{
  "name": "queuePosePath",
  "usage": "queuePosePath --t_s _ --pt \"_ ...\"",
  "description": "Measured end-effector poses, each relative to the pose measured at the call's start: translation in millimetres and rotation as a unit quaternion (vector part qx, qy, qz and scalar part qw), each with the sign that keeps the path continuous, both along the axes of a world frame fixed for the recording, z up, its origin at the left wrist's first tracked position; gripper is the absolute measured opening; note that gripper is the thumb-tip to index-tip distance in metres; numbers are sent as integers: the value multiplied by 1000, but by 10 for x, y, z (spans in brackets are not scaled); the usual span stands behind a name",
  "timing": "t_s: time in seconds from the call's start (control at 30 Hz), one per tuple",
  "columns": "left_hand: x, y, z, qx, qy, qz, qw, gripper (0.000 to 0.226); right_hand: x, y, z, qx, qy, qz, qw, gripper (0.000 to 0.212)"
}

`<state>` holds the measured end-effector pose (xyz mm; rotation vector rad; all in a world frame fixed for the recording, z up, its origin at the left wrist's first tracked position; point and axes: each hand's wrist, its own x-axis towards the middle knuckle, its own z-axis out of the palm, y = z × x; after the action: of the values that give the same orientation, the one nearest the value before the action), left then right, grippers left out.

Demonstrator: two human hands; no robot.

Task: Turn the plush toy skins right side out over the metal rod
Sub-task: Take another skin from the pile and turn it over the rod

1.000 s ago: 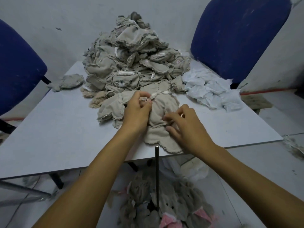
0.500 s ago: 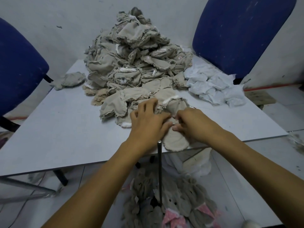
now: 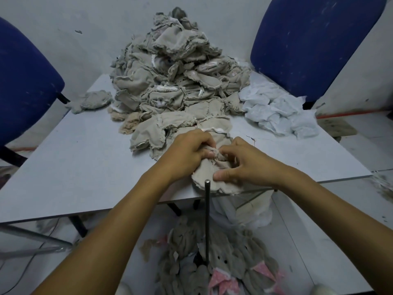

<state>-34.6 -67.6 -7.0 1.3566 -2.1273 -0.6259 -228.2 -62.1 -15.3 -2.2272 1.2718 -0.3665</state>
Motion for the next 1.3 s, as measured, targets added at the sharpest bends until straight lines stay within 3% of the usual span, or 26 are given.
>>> queuePosePath --t_s 0.17,0.3,0.4,0.53,0.63,0.77,0.93,1.07,1.2,1.3 --pt "8 38 106 70 14 -38 997 12 8 -8 40 -60 -24 -28 997 34" --pt "121 62 170 100 -160 -82 979 31 69 42 19 -69 -60 -25 995 24" --pt "205 119 176 74 -160 -92 980 31 118 76 68 -65 -61 2 996 30" --pt "313 200 179 -25 -130 -97 986 12 110 145 159 -9 -21 61 998 25" --pt "326 327 197 -182 -98 -85 975 14 77 181 321 -155 -37 76 984 17" --pt "315 479 283 -374 -74 -55 923 19 136 305 496 -354 -84 98 926 11" --pt "305 615 230 -479 -55 -71 873 31 206 491 417 -495 -104 116 855 15" --pt "313 716 11 -487 -70 -113 863 31 143 601 155 -488 -74 143 858 18" --pt "346 765 -234 -437 -72 -125 888 18 145 711 -210 -431 -94 113 890 9" --pt "323 880 -466 -385 -57 -129 912 20 154 797 -452 -400 -111 94 905 8"
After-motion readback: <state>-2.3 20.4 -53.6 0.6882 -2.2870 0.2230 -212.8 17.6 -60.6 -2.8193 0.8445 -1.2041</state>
